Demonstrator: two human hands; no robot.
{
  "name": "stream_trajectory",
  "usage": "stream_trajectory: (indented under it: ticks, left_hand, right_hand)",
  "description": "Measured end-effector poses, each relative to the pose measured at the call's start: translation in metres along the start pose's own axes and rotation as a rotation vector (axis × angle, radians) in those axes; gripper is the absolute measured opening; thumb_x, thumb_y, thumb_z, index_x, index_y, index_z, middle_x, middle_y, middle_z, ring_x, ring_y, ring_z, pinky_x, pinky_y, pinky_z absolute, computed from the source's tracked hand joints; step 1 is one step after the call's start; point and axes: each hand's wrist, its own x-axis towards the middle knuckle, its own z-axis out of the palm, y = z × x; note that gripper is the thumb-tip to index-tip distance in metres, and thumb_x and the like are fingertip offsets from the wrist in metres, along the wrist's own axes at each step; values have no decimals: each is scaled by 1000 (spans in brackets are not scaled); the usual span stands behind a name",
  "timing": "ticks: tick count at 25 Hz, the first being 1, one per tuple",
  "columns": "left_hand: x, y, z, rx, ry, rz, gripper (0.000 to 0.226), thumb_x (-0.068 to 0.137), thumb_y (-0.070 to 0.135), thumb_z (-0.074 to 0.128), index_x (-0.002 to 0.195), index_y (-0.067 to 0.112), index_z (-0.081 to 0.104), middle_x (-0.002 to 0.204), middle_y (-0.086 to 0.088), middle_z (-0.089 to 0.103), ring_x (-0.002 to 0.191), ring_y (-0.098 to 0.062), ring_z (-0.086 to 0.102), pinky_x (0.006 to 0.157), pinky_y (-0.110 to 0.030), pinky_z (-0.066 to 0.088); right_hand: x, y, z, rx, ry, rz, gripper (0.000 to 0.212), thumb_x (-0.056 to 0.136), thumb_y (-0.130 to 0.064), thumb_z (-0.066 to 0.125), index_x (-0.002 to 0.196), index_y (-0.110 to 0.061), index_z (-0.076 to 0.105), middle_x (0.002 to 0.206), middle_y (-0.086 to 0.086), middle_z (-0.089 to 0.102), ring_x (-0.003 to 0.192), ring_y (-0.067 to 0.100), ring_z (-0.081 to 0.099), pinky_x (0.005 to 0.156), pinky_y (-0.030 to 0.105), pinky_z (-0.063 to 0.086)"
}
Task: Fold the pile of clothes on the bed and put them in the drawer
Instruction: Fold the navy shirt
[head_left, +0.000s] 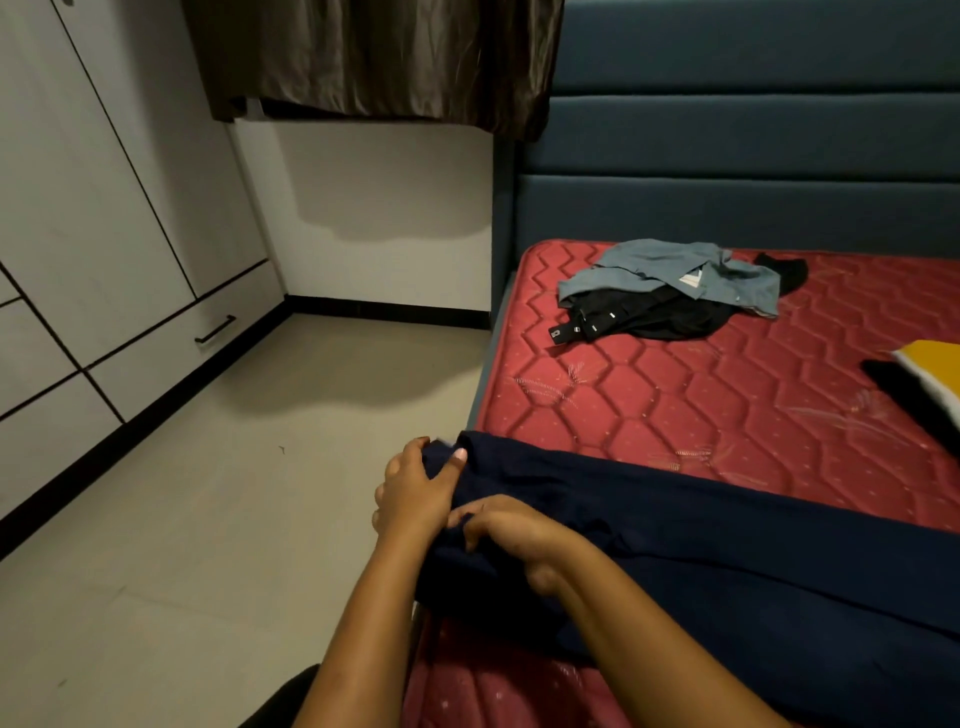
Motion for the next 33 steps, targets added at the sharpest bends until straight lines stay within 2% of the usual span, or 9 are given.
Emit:
stream_trajectory:
  ticks: [4,8,11,13,15,17,24,29,33]
  left_hand:
    - [-10,-16,-13,19,-158,-16,77,81,37,71,146,28,32,136,-11,45,121,-31,48,100,-39,43]
    - [-16,-22,-35,481,-325,-30,46,79,20,62,124,27,58,116,-3,64,104,-23,61,87,-32,50]
    - [-26,-27,-51,881,-605,-241,53,72,24,73,123,23,61,128,-3,57,120,-25,52,100,-37,46]
    - [-39,-20,-49,1053,-493,-158,63,74,31,73,133,32,51,146,-1,34,138,-31,26,110,-44,31]
    - [-39,-11,-30,862,-302,62,56,85,32,61,138,35,44,152,1,26,140,-29,21,110,-45,28]
    - [-27,-4,-4,460,-227,151,45,90,38,55,134,28,49,143,-1,44,129,-25,42,103,-39,39]
    - [22,16,67,-95,-320,52,67,92,33,60,148,29,23,139,-10,47,121,-30,51,95,-34,42]
    - [65,24,80,-209,-81,226,36,88,-10,46,99,18,65,104,3,65,107,-17,60,86,-15,39]
    - [93,14,86,-100,-148,157,43,92,1,52,131,16,58,135,-3,57,126,-20,51,108,-26,36]
  right_hand:
    - [-9,-1,-3,-250,-200,-46,46,74,7,42,100,-11,74,95,14,69,82,30,61,71,28,43]
    - [-28,-7,-4,-191,-474,-87,48,85,7,40,116,-17,68,124,13,62,113,29,59,90,27,43]
    - [-31,-10,-27,-92,-172,-154,45,89,7,41,102,-26,68,110,1,68,94,13,65,79,21,49]
    - [-21,3,-57,-67,252,-233,44,86,12,40,97,-22,67,101,2,68,83,9,64,72,18,49]
    - [-8,27,-85,-205,613,-248,44,81,13,41,101,-18,67,105,4,68,97,15,65,83,22,48]
    - [1,54,-101,-409,726,-143,45,82,7,47,116,-17,66,119,2,66,113,18,60,96,27,45]
    - [30,89,-94,-904,367,-93,61,93,-60,40,147,-50,13,157,-21,9,147,6,3,119,42,-1]
    - [51,78,-112,-687,263,-87,47,95,-63,20,140,-59,11,157,-23,6,145,0,-3,117,40,-12]
    - [61,84,-119,-870,353,-77,49,95,-62,14,144,-56,6,158,-22,1,145,-1,-7,117,40,-14]
